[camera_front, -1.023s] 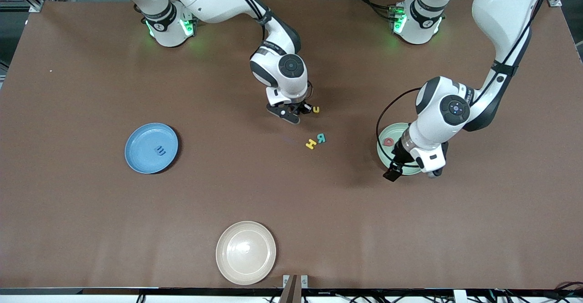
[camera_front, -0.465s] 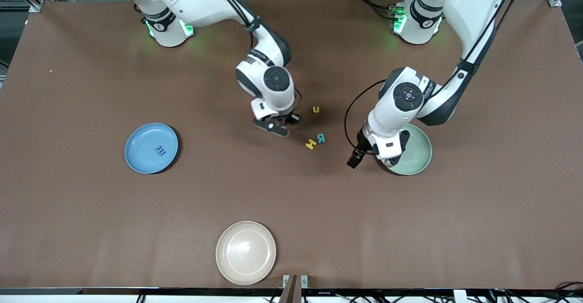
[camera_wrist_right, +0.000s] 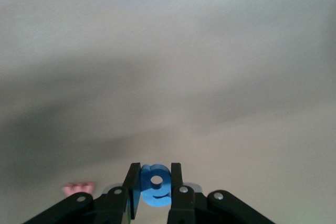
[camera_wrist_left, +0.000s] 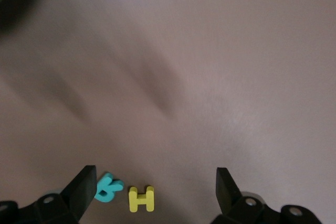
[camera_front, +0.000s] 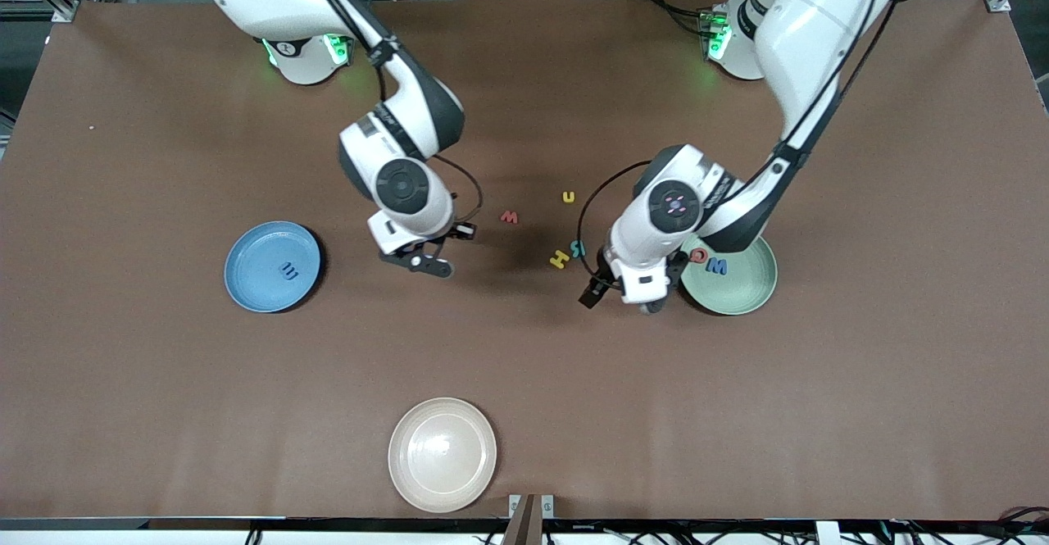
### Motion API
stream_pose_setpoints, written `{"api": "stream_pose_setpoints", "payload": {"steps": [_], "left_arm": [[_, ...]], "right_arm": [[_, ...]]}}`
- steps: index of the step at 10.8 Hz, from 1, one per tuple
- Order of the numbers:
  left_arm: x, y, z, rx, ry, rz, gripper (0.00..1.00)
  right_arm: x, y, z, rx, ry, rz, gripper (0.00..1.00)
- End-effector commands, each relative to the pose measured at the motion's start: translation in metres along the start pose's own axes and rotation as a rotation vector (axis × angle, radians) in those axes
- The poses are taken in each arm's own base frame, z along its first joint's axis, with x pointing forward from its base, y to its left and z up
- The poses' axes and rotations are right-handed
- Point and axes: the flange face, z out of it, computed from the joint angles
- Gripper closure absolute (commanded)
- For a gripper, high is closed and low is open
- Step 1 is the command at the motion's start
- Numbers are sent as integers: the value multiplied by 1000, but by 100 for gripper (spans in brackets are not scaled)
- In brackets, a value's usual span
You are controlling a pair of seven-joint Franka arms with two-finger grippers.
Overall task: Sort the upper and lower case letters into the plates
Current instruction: 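Place the e on the blue plate while the left gripper reaches the H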
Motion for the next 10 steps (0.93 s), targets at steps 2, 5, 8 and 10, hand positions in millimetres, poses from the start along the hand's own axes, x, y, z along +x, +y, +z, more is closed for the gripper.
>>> {"api": "stream_pose_setpoints", "payload": {"steps": [2,5,8,10], "left_arm": [[-54,1,40,75,18,68,0],[-70,-8,61,125,40,-8,0],[-63,-10,83,144,52,-151,0],[-64,-6,79,131,54,-186,0]], "right_arm": [[67,107,-11,12,-47,-164,100],[122,209,-11,-1,-35,-387,100],[145,265,-1,-38,-42,-635,100],[151,282,6,-51,-55,-740,100]]}}
